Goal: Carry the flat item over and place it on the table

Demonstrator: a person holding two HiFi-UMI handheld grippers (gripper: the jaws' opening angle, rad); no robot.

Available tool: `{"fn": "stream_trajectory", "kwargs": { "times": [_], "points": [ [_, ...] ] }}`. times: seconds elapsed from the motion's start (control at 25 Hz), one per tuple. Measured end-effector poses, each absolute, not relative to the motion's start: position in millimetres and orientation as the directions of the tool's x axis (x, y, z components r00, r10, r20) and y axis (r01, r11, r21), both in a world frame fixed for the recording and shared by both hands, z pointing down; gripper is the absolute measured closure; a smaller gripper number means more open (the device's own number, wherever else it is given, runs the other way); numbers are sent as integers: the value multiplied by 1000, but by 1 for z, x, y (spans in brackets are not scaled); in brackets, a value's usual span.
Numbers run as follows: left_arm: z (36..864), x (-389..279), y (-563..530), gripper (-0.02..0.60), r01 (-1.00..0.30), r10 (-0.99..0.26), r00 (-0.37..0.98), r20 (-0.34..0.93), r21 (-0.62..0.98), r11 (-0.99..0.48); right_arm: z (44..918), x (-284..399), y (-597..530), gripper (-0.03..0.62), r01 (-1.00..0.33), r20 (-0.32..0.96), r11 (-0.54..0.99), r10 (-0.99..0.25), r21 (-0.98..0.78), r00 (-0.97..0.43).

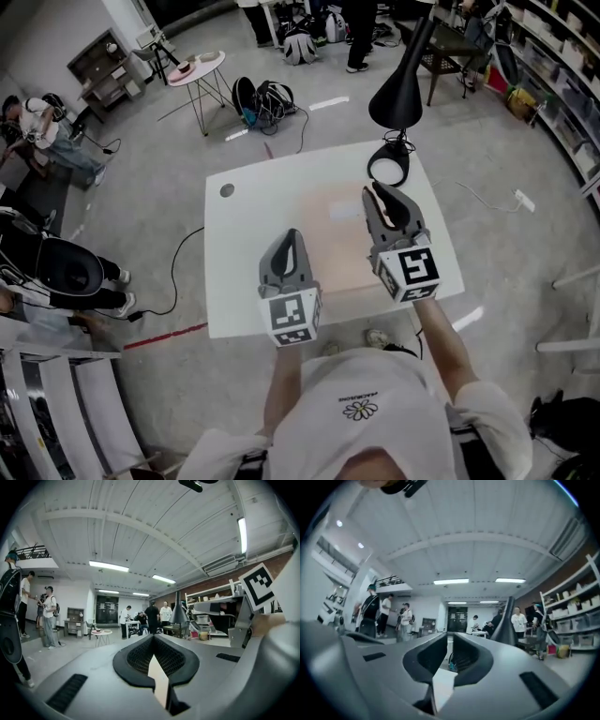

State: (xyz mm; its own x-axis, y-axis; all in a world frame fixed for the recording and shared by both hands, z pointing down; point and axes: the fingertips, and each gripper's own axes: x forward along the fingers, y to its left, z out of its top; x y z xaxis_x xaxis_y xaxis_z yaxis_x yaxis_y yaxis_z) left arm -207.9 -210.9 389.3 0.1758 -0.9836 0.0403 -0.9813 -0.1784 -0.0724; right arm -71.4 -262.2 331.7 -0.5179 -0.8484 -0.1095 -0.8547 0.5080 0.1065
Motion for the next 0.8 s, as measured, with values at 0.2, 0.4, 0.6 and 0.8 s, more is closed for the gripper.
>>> {"fn": "stream_trajectory", "kwargs": {
  "times": [0.2, 0.4, 0.6, 0.8],
  "points": [
    [391, -201, -209, 566, -978, -981, 188, 51, -77, -191, 329, -57, -263, 579, -904, -120, 404, -900, 138, -420],
    [394, -197, -212, 566, -976, -980, 193, 49, -88, -197, 338, -52, -257, 583, -922, -121, 366, -917, 126, -380],
    [393, -194, -214, 566, -976, -981, 191, 44, -97, -195, 349, -47, -253, 583, -930, -102, 344, -929, 127, -357],
    [392, -193, -217, 566, -975, -979, 196, 49, -100, -200, 358, -46, -253, 583, -930, -82, 342, -932, 132, -354]
  ]
}}
